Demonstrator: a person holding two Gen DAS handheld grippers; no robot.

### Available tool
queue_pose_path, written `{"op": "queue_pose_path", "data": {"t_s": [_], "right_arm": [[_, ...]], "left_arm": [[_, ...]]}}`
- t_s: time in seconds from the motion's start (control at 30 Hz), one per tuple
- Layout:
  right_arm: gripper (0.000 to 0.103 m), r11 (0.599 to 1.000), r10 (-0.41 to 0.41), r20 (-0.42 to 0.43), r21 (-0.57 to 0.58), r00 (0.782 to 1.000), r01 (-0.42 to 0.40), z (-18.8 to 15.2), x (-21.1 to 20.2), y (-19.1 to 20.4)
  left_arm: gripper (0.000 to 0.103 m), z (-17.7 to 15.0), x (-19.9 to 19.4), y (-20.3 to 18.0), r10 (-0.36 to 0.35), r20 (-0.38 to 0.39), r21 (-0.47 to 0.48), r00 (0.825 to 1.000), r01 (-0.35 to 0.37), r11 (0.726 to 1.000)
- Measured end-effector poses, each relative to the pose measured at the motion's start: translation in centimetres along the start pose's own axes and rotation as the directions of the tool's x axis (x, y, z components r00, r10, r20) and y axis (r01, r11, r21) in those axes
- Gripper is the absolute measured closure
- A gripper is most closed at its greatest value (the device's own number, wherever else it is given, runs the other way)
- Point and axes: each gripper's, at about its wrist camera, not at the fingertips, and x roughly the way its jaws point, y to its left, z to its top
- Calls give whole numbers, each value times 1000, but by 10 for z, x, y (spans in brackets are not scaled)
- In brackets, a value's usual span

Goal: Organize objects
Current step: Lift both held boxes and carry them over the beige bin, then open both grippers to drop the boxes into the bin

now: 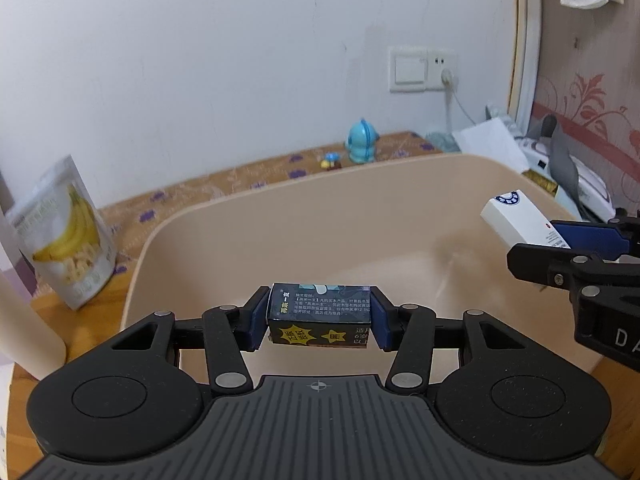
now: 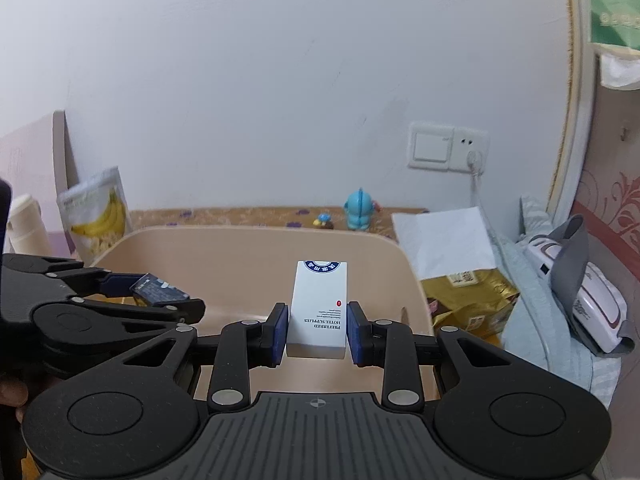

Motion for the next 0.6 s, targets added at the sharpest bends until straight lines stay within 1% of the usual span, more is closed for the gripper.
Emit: {"op": "queue_pose_path", "data": {"t_s": [0.2, 0.37, 0.47, 0.5, 0.53, 0.57, 0.6], "right_arm": [[74, 1000, 0, -59, -18, 998, -1, -5, 12, 4], [73, 1000, -2, -84, -24, 996, 0, -7, 16, 5], [73, 1000, -4, -95, -24, 995, 2, -8, 17, 5], [73, 1000, -5, -97, -23, 995, 3, -7, 17, 5], [70, 1000, -6, -99, -22, 995, 4, -7, 17, 5], [61, 1000, -7, -100, -20, 995, 5, -7, 16, 4], [60, 1000, -9, -101, -17, 995, 7, -7, 16, 3]], "left_arm": [[51, 0, 4, -3, -1, -26, 35, 1000, 2, 999], [50, 2, 6, -2, 5, -44, 29, 999, -4, 1000], [43, 3, 5, -3, 10, -43, 30, 999, -8, 1000], [35, 3, 3, -3, 12, -38, 31, 999, -11, 999], [29, 3, 2, -3, 17, -32, 31, 999, -16, 999], [27, 3, 0, -3, 25, -25, 31, 999, -24, 999], [26, 3, -2, -3, 29, -19, 29, 999, -29, 999]]}}
